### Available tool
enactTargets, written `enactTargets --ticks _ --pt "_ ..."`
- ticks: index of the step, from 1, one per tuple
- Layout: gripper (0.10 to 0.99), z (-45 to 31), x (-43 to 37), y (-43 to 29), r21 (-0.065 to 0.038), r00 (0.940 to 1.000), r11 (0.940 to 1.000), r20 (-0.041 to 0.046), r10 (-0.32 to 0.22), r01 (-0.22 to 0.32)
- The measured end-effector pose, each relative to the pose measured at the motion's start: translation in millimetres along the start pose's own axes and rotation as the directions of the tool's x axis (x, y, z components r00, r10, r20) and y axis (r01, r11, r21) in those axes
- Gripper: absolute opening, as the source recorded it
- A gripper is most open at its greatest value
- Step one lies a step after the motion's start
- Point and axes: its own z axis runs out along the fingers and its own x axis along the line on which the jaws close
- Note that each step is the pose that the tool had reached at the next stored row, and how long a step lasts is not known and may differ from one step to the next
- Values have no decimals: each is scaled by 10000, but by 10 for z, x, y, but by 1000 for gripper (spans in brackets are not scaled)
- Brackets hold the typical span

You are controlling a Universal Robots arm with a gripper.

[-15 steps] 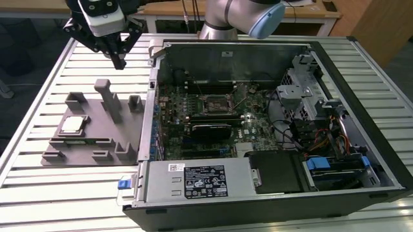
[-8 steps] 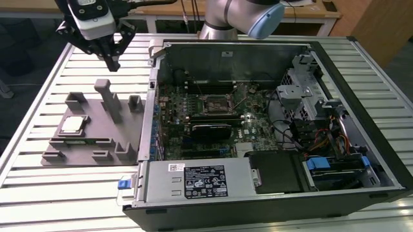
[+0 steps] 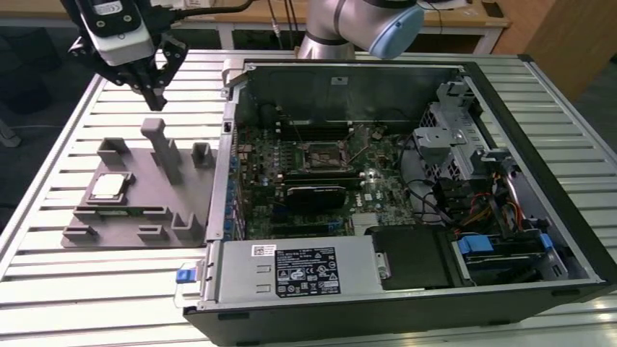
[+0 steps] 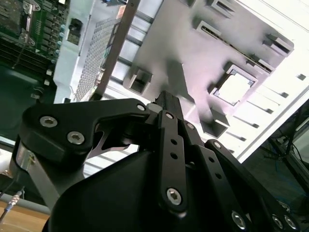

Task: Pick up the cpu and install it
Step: 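Reach for the cpu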

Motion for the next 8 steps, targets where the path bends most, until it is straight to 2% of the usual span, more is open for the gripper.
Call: enactTargets --ticks 8 --pt "106 60 171 -15 0 10000 10000 0 0 0"
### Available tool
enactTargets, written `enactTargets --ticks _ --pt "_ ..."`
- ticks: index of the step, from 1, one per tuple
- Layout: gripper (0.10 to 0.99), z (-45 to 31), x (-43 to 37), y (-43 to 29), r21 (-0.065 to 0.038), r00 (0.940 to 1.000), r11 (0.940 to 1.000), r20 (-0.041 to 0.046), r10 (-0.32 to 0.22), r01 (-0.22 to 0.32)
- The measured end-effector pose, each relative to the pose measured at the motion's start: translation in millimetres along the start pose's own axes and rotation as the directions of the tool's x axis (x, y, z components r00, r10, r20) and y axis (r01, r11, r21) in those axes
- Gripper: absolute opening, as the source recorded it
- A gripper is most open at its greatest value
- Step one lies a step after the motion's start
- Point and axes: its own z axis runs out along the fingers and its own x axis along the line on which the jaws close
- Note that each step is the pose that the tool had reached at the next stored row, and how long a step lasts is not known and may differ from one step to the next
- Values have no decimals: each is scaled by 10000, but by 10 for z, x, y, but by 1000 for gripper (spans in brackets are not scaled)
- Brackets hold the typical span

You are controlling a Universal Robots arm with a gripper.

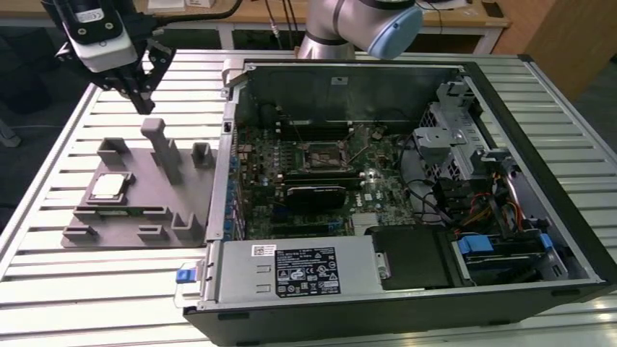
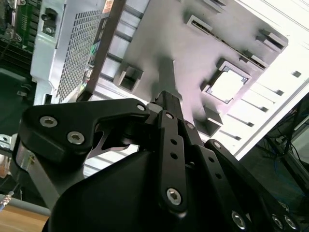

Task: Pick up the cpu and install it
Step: 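Reach for the cpu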

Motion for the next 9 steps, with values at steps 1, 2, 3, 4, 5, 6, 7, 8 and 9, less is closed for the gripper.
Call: enactTargets --ticks 1,2,3,4,5,6,7,8,9 --pt "106 7 20 -1 0 10000 10000 0 1 -1" --pt "106 14 40 -3 0 10000 10000 0 0 0" --pt "106 22 60 -4 0 10000 10000 1 1 -1" --pt "106 28 79 -5 0 10000 10000 1 0 0" --pt "106 35 99 -6 0 10000 10000 0 0 0" --pt "106 41 119 -7 -1 10000 10000 1 -1 1" --pt "106 47 140 -9 -1 10000 10000 1 -1 1" --pt "106 55 158 -10 0 10000 10000 0 0 0" --pt "106 67 174 -11 -1 10000 10000 0 0 0"
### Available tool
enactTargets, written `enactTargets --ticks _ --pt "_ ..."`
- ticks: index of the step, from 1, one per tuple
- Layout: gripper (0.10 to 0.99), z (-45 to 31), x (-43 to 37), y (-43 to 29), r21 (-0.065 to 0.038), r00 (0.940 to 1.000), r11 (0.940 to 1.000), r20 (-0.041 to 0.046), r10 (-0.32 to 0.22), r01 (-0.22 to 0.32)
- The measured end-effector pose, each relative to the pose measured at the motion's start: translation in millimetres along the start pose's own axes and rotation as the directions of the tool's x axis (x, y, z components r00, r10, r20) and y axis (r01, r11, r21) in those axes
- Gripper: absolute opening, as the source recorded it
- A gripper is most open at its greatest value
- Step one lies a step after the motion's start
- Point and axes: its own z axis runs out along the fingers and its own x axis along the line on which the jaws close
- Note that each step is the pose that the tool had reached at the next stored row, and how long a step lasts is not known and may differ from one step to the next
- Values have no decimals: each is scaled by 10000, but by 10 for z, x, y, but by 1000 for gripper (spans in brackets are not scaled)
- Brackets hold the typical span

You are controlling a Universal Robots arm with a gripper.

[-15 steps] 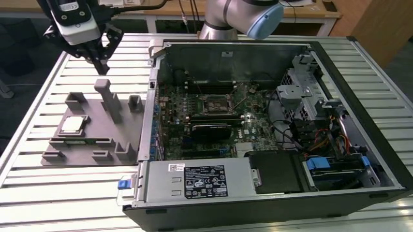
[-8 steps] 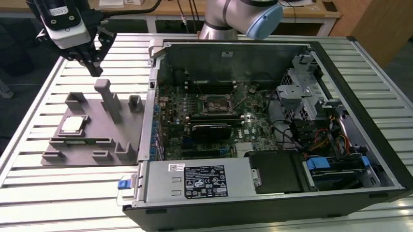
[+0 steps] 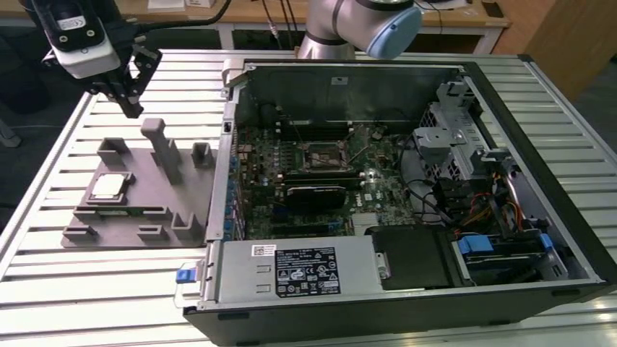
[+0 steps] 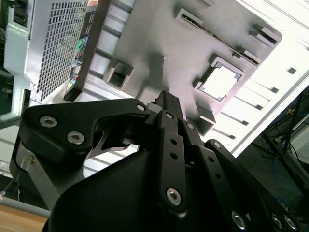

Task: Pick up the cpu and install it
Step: 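Reach for the cpu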

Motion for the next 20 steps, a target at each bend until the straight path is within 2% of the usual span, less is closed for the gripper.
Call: enactTargets --ticks 20 --pt "106 267 389 -41 0 10000 10000 0 0 0"
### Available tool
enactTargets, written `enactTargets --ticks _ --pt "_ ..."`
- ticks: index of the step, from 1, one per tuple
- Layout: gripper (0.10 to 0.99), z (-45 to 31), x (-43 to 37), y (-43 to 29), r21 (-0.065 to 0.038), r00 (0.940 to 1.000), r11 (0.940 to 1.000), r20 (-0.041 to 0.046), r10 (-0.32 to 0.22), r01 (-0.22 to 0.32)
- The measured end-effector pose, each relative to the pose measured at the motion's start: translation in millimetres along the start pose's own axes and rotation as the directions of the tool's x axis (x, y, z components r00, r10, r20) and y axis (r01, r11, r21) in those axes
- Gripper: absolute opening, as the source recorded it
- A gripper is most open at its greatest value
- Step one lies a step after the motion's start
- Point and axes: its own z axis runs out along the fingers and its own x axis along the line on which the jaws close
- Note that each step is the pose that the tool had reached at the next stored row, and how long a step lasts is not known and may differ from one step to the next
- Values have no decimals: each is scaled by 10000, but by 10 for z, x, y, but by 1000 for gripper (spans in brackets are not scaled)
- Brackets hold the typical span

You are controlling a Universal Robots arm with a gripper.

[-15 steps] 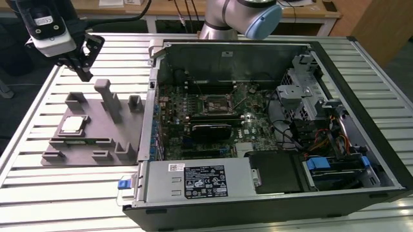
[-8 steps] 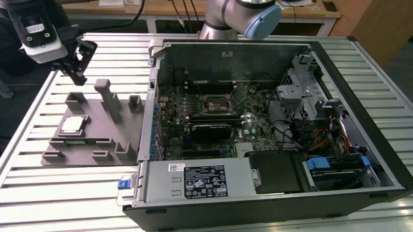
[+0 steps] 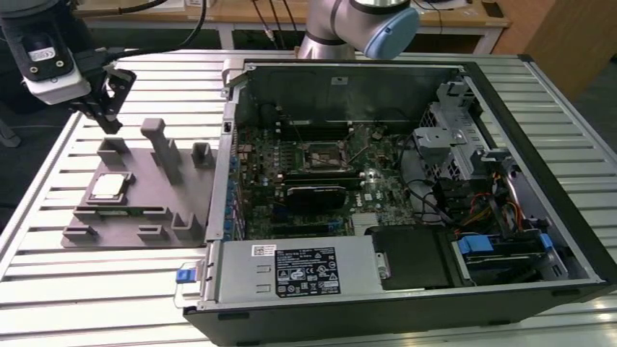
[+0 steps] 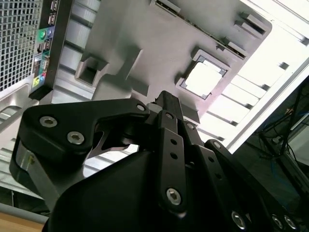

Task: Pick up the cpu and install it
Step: 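Reach for the cpu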

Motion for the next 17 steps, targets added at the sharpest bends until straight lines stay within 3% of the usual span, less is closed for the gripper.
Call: enactTargets --ticks 9,17 --pt "106 117 141 -16 -1 10000 10000 1 0 0" --pt "106 187 214 -25 0 10000 10000 0 -2 2"
